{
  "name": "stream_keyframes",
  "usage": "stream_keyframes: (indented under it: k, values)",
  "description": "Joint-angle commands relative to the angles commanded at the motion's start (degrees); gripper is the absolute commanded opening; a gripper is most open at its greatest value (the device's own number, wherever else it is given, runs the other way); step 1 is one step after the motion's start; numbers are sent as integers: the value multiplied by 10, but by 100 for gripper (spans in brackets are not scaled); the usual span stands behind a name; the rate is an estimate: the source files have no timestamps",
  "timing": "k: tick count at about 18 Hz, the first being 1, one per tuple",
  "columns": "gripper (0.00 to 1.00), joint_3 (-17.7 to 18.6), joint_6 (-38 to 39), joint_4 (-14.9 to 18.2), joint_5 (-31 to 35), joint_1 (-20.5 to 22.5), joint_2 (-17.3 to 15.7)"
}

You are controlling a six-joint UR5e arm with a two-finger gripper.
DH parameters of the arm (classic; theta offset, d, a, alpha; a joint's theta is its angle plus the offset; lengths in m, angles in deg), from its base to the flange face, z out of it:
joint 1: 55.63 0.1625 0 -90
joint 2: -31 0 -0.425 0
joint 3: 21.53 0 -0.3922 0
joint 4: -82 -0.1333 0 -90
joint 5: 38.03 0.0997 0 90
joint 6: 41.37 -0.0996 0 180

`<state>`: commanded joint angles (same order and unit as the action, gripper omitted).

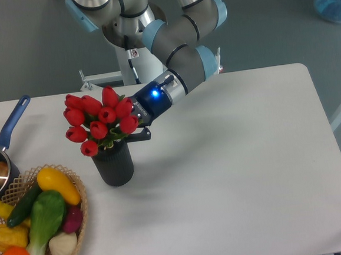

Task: Insert the flowers into the vase
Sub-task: 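Open the gripper to release the tulip stems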

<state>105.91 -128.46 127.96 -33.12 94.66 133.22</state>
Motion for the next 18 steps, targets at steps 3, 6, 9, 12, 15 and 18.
stream_keyframes:
  k: [3, 6, 9, 12, 15, 18]
  values:
    - [74, 11, -40, 0, 15, -1, 3]
    - [98, 11, -41, 1, 15, 0, 9]
    - [100, 11, -41, 1, 15, 4, 12]
    - [100, 10, -41, 1, 15, 5, 12]
    - [100, 10, -41, 1, 24, 10, 11]
    - [100, 8, -41, 2, 62, 20, 7]
